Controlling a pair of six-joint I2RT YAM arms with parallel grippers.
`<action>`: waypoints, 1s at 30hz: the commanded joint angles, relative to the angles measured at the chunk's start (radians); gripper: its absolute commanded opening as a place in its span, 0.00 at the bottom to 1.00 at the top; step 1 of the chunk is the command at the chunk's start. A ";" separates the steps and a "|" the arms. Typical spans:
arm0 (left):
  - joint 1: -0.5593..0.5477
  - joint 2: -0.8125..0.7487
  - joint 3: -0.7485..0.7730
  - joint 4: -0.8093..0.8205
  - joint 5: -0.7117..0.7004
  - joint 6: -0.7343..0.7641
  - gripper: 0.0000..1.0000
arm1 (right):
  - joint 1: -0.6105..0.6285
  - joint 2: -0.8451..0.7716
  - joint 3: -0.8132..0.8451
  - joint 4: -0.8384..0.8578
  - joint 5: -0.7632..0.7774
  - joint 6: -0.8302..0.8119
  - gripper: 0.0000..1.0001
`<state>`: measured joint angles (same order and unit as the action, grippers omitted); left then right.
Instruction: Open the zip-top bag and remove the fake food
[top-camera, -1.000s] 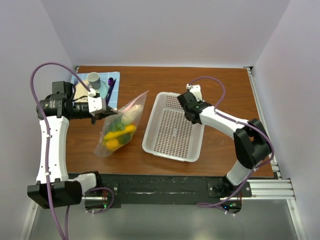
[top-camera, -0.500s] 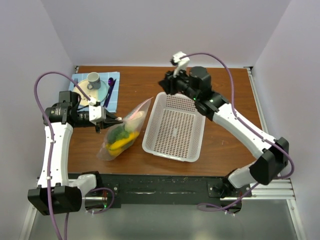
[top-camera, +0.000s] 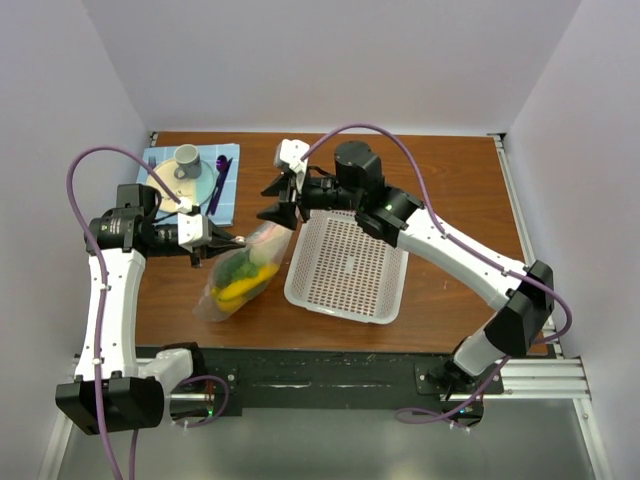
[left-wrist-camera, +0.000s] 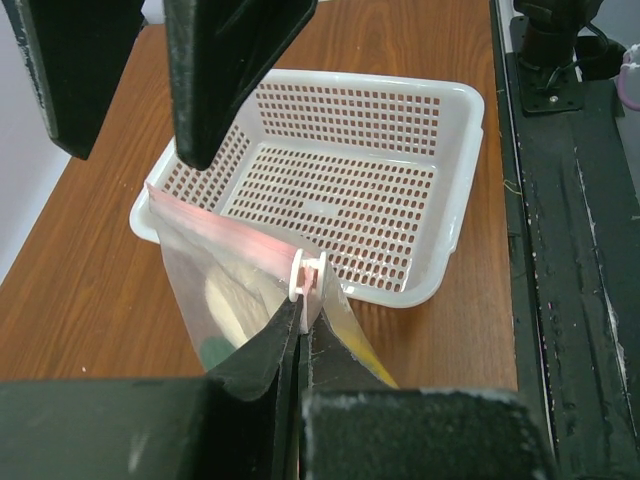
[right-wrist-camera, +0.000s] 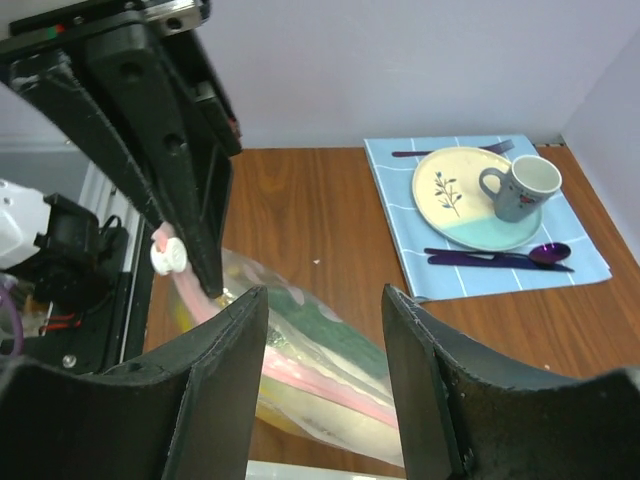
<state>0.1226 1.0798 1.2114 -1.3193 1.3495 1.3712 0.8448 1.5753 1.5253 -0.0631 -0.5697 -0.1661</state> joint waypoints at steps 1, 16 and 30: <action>-0.005 0.003 0.030 0.019 0.022 -0.011 0.00 | 0.002 -0.043 -0.010 -0.047 -0.120 -0.093 0.54; -0.003 0.022 0.022 0.092 0.027 -0.066 0.00 | 0.071 0.038 0.059 -0.070 -0.130 -0.125 0.47; -0.003 0.005 0.002 0.088 0.013 -0.049 0.00 | 0.077 0.089 0.118 -0.021 -0.118 -0.090 0.39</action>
<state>0.1226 1.0996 1.2209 -1.2434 1.3422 1.3197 0.9173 1.6768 1.5867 -0.1364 -0.6758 -0.2722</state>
